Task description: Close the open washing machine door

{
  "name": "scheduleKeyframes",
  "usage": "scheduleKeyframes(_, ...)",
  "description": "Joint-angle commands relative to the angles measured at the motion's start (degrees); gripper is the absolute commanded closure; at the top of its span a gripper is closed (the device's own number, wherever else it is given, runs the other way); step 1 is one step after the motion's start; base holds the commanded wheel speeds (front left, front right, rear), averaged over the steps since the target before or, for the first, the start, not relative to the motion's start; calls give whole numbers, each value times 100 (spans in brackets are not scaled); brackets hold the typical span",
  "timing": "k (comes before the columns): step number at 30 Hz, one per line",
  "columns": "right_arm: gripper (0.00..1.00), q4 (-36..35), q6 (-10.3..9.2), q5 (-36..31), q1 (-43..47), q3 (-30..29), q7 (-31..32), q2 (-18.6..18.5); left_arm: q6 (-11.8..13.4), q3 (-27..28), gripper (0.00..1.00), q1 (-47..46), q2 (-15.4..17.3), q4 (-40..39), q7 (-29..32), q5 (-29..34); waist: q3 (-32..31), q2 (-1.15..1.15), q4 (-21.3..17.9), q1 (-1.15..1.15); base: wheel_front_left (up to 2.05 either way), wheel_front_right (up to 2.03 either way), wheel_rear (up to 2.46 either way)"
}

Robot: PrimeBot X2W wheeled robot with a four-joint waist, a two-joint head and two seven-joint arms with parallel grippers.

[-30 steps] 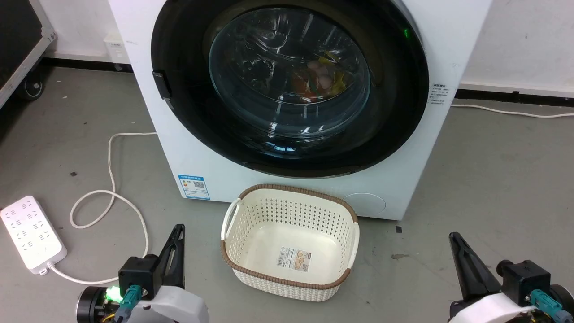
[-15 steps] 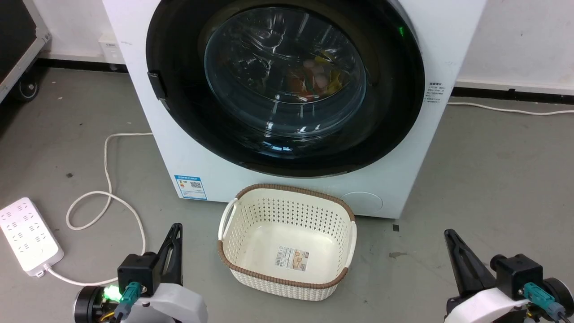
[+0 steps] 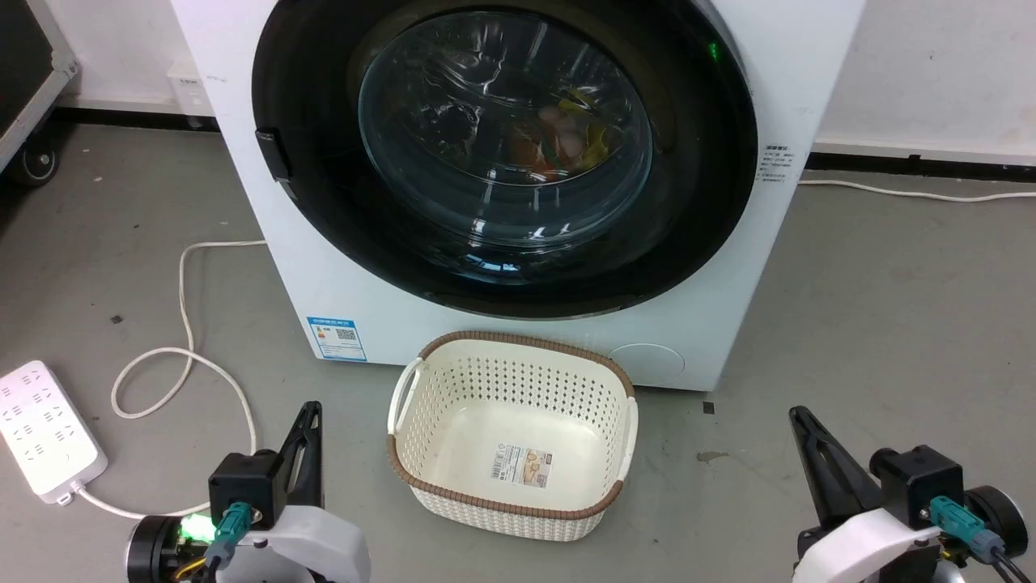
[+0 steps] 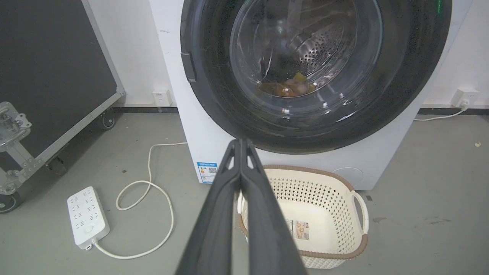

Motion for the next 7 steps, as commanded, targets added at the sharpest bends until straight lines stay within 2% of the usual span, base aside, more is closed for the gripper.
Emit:
scheduleKeyframes(1,100,-41,-4,-55,-73,14,28,21,29,31,100,-5,-11,-40,24,47,1,0,-4,0,0,0,0)
scheduleKeyframes(7,100,-47,-4,-72,-84,24,52,22,36,40,100,-5,-15,-53,48,58,3,0,-13,0,0,0,0)
